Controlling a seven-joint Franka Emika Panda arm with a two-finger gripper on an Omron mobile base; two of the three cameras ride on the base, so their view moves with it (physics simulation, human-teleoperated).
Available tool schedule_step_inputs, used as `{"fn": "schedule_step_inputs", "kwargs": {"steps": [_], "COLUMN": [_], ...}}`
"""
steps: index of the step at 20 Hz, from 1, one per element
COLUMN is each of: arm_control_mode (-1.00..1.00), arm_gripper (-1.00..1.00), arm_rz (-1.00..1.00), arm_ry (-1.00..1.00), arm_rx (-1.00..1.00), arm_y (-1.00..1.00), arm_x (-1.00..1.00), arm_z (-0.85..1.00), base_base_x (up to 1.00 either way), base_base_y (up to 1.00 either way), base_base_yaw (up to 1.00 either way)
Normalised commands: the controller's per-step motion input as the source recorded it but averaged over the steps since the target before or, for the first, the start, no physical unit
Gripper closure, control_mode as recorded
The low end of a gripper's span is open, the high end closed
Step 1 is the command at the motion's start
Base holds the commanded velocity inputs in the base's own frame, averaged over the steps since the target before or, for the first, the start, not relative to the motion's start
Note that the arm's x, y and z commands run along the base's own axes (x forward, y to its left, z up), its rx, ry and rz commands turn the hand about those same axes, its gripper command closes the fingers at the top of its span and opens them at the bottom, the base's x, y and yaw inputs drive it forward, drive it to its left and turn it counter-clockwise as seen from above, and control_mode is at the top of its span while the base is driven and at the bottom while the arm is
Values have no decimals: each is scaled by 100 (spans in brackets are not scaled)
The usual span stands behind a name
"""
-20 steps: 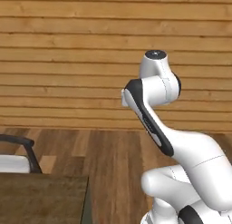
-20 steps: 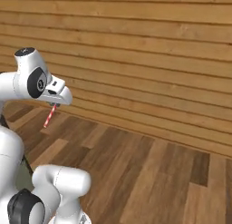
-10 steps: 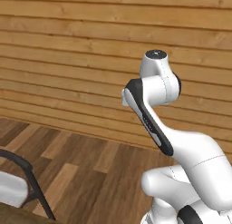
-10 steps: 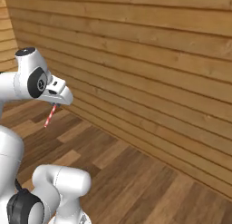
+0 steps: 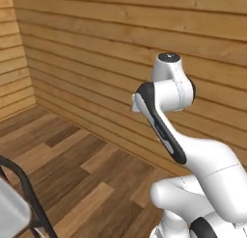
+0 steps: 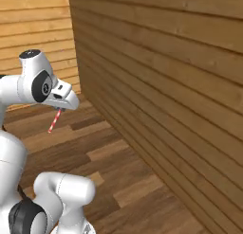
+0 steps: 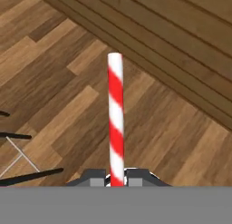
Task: Take a straw from the drawer in front and place it inside the glass cup on the dining counter.
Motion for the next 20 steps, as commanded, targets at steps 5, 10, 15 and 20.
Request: {"fn": "schedule_step_inputs", "kwargs": {"steps": [5, 10, 15, 20], "arm_control_mode": [100, 100, 100, 100], "arm_gripper": [100, 100, 100, 100], "arm_rz": [0, 0, 0, 0], "arm_ry": [0, 0, 0, 0], "arm_rx": [0, 0, 0, 0], "arm_y": [0, 0, 0, 0], "arm_x": [0, 0, 0, 0], "arm_z": [0, 0, 0, 0], "base_base_x": [100, 100, 100, 99], "base_base_y": [-7, -16, -39, -59], "base_base_yaw": [67, 65, 58, 55]}}
